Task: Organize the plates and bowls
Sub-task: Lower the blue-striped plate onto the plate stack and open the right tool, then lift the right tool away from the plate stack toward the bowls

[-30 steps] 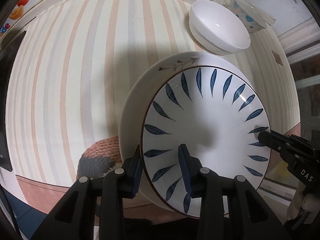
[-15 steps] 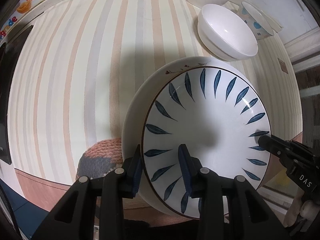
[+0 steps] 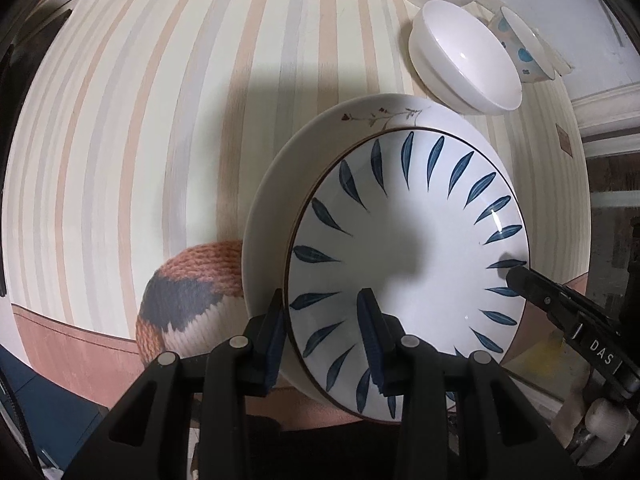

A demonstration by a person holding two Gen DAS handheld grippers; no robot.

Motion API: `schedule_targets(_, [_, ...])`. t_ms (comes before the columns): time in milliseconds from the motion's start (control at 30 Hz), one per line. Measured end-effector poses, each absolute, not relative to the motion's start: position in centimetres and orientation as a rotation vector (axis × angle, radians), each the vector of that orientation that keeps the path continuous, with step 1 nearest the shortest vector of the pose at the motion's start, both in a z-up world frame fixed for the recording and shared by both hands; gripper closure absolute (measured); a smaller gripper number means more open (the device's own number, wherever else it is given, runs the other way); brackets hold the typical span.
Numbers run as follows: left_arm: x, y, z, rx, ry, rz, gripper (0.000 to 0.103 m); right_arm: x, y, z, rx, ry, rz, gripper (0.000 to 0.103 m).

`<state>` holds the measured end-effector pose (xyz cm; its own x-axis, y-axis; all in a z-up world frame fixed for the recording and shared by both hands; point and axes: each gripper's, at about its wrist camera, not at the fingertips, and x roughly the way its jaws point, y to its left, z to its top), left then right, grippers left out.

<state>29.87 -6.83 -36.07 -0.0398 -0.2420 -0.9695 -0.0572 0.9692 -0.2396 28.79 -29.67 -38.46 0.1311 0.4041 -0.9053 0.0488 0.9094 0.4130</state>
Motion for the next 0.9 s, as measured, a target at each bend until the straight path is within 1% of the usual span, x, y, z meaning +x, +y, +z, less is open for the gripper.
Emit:
schedule_targets(333, [28.9, -5.4, -34.4, -0.222, 1.587, -0.135, 0.071, 29.0, -30.0, -38.2, 0.412, 1.448, 0.234, 0.087])
schedule_targets(467, [27.7, -5.5, -32.7, -0.172, 1.531, -0.117, 0.071, 28.6, -29.5, -37.4, 0.367, 1.435, 0.214, 0.086])
schedule_targets(633, [25.2, -5.8, -29.0, -0.116, 1.444, -0.128, 0.071, 26.7, -28.5, -34.7, 0.271, 1.403, 0.187, 0.086])
schedule_targets(900, [21.1, -5.9, -22.4, -0.097, 1.344, -0.174, 0.071, 21.8, -26.1, -27.5, 0.203, 1.31, 0.193, 0.086])
